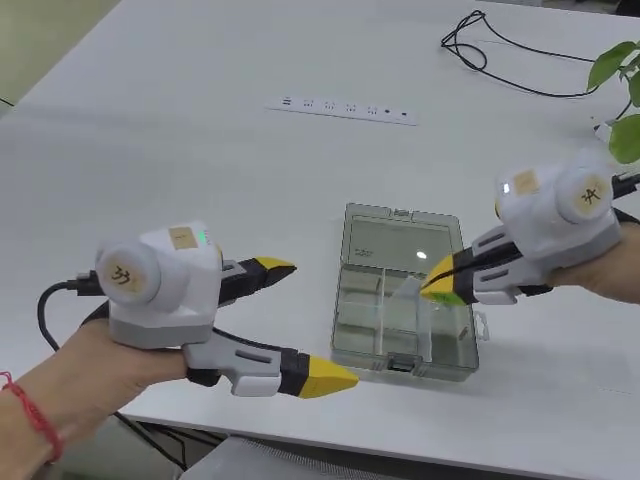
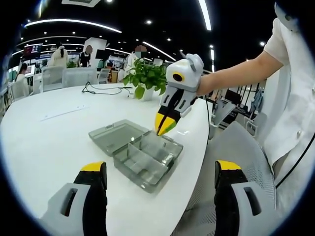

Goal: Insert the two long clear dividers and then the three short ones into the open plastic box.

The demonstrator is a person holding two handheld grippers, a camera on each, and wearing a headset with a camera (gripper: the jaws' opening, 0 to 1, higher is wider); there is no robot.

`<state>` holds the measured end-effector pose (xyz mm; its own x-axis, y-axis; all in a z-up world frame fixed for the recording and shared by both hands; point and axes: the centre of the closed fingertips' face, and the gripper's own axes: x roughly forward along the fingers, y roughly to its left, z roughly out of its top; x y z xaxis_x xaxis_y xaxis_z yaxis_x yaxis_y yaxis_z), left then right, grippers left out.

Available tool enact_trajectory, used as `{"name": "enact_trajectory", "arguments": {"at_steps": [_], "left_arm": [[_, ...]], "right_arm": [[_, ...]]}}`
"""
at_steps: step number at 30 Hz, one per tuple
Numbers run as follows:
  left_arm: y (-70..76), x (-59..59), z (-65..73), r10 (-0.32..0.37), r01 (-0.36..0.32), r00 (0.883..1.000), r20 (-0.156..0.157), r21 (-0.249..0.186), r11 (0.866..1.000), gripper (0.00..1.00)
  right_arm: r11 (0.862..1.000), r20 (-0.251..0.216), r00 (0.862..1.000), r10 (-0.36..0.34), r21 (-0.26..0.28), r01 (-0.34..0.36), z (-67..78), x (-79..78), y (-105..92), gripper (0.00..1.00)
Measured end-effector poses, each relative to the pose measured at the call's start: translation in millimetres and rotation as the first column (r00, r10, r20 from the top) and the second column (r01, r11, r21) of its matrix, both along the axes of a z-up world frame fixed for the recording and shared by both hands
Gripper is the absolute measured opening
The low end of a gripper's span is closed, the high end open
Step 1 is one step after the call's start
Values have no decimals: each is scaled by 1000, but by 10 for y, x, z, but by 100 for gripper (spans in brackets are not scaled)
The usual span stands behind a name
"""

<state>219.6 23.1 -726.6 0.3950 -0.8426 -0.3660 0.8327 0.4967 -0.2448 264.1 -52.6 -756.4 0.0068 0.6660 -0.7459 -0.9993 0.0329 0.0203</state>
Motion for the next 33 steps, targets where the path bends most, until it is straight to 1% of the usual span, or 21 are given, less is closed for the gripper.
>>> {"name": "enact_trajectory", "arguments": {"at_steps": [1,3,4,5,8,11,12,18,22,25,28,30,33], "left_arm": [[0,3,-1,0,0,1000,0,0,1000,92],[-2,5,-1,0,0,1000,0,-1,1000,92],[-5,4,-3,-1,1,1000,-1,-1,1000,92],[-7,6,-5,-2,2,1000,-1,-1,1000,92],[-8,6,-12,-2,2,1000,-3,-3,1000,92],[-2,6,-19,-2,2,1000,-4,-1,1000,92],[-3,5,-18,-2,2,1000,-4,-2,1000,92],[-1,4,-16,-1,1,1000,-3,-3,1000,92],[-8,-1,-10,-2,2,1000,-2,-4,1000,92],[-15,-6,-11,-2,2,1000,-2,-5,1000,92],[-20,-15,-31,-8,8,1000,-4,-1,1000,92],[-22,-20,-37,-11,11,1000,-3,1,1000,93],[-19,-31,-54,-15,15,1000,-3,9,1000,93]], "right_arm": [[1000,23,999,27,-8,-27,-7,-6,8,2],[999,33,998,50,-23,-49,-35,-32,24,2],[998,43,997,63,-32,-62,-60,-13,14,2],[998,43,997,61,-26,-60,-58,-6,30,2],[997,45,997,69,-33,-67,-97,30,14,2],[998,40,997,64,-32,-63,-103,36,15,2],[998,40,997,62,-29,-61,-121,65,4,2],[998,41,998,54,-19,-53,-138,81,-4,2],[999,48,997,54,-12,-53,-128,62,0,2],[999,40,998,43,-3,-43,-133,78,3,2],[999,42,998,51,-14,-50,-166,83,24,2],[998,48,997,63,-30,-62,-213,84,48,2],[998,38,998,57,-39,-56,-258,115,58,2]]}}
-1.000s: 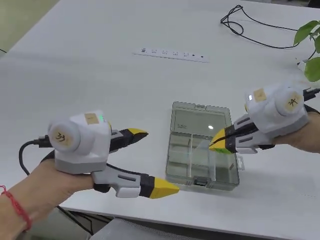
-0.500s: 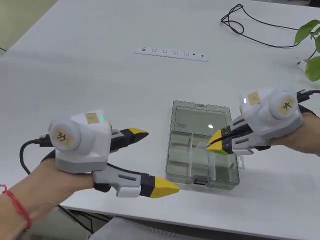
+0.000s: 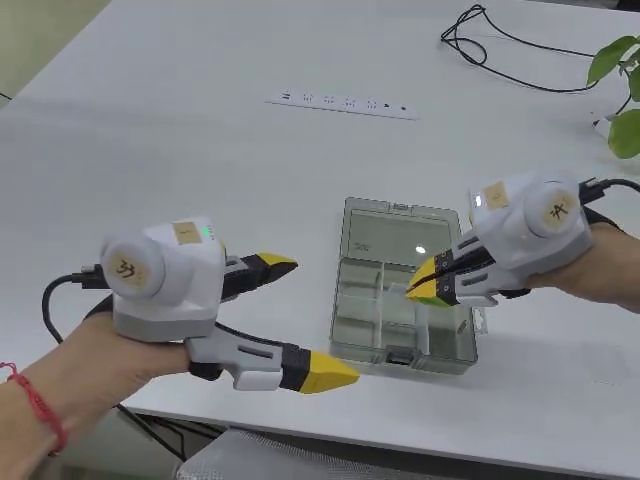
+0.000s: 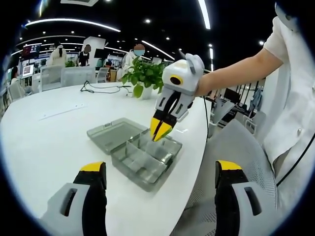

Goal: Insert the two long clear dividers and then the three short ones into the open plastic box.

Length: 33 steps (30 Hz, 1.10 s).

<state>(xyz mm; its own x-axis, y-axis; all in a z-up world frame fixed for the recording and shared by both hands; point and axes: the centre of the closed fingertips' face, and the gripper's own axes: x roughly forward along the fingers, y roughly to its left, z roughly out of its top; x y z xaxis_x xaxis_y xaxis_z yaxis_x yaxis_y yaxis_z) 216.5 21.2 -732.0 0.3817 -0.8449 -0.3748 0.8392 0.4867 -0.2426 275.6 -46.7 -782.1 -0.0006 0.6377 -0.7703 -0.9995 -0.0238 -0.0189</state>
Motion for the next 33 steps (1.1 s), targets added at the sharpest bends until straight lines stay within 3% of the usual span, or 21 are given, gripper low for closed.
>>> {"name": "enact_trajectory", "arguments": {"at_steps": [9,11,20,33], "left_arm": [[9,-13,-3,1,-1,1000,0,5,1000,94],[10,-9,-8,1,-1,1000,0,7,1000,94],[-4,-8,-12,-4,5,1000,-3,8,1000,95],[4,10,-30,-10,10,1000,-3,12,1000,94]], "right_arm": [[997,-18,1000,-4,-76,2,-233,26,20,2],[996,-15,1000,3,-90,-5,-194,1,20,2],[987,5,1000,26,-159,-24,-296,-43,9,2],[983,9,999,33,-182,-31,-343,-68,9,2]]}}
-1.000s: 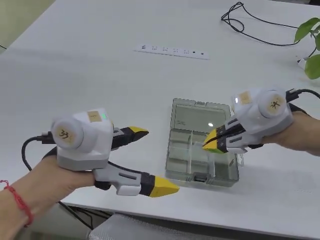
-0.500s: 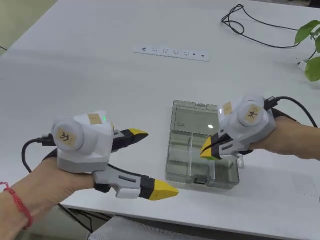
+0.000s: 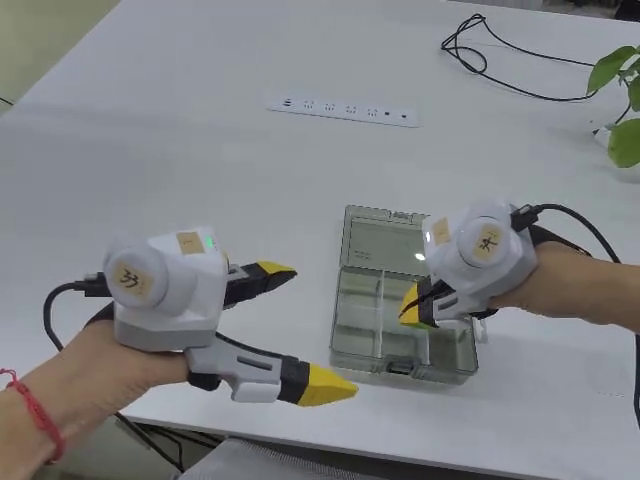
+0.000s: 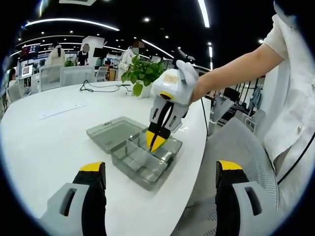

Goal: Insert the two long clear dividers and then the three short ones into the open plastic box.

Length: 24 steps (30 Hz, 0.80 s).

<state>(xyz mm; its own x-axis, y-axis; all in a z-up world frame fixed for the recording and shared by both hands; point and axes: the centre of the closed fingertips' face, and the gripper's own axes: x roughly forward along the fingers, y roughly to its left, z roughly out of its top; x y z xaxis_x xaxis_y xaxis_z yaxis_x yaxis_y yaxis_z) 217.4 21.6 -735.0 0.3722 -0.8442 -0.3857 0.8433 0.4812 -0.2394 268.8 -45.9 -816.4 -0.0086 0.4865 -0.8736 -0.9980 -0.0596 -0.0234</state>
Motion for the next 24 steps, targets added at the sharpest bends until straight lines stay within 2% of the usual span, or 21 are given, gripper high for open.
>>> {"name": "enact_trajectory", "arguments": {"at_steps": [7,13,19,24], "left_arm": [[16,1,-6,2,-2,1000,1,1,1000,94],[18,-2,-3,0,0,1000,5,5,1000,95],[26,-9,-13,-1,0,1000,8,16,1000,96],[26,-20,-25,-1,1,1000,10,26,1000,97]], "right_arm": [[1000,0,1000,-23,9,23,7,9,0,3],[996,-13,997,-73,48,74,75,35,10,7],[984,-24,991,-134,112,136,264,96,-16,13],[972,-28,984,-176,153,179,422,130,-120,20]]}}
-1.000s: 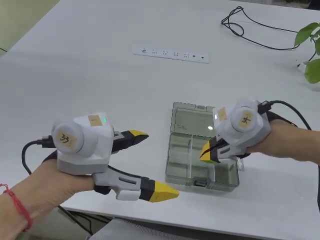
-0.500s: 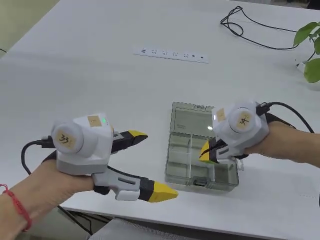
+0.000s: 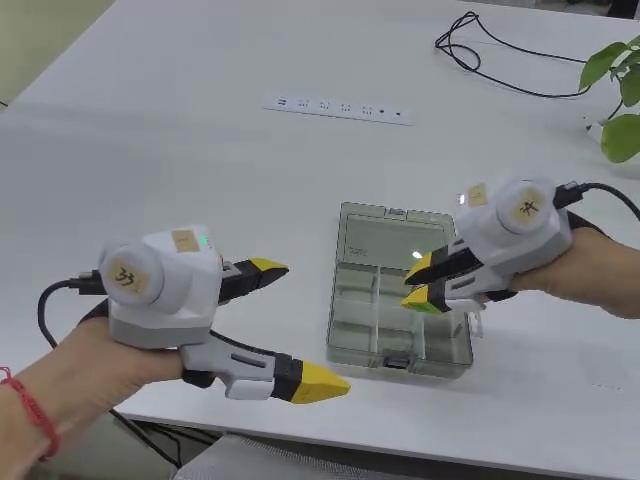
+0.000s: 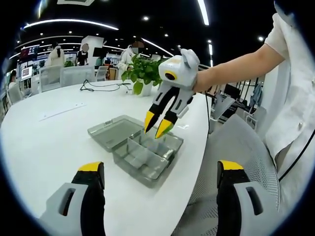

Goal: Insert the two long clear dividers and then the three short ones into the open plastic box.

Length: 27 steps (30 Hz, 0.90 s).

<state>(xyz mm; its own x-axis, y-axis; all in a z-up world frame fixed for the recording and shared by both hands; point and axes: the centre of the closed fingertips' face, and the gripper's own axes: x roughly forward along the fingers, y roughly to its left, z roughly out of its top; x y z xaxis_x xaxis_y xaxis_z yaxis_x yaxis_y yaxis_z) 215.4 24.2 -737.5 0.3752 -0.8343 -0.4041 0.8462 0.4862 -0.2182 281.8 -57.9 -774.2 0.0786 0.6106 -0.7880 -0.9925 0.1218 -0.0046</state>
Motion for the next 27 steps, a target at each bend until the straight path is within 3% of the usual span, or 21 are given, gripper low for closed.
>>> {"name": "enact_trajectory", "arguments": {"at_steps": [6,12,18,23,27], "left_arm": [[-6,4,-2,1,-1,1000,1,2,1000,99],[-21,13,-4,0,0,1000,2,3,1000,100],[-38,15,0,0,0,1000,0,-2,1000,100],[-34,20,-15,2,-2,1000,-4,-1,1000,100],[-24,32,-16,10,-10,1000,-7,-5,1000,100]], "right_arm": [[999,1,999,-35,14,35,122,1,-247,27],[998,4,999,-53,-21,53,158,-81,-634,32],[990,-39,996,-85,-113,80,-6,-200,-1146,37],[978,-52,997,-64,-203,52,-173,-288,-1536,43],[953,-58,998,-16,-303,-2,-308,-359,-1868,44]]}}
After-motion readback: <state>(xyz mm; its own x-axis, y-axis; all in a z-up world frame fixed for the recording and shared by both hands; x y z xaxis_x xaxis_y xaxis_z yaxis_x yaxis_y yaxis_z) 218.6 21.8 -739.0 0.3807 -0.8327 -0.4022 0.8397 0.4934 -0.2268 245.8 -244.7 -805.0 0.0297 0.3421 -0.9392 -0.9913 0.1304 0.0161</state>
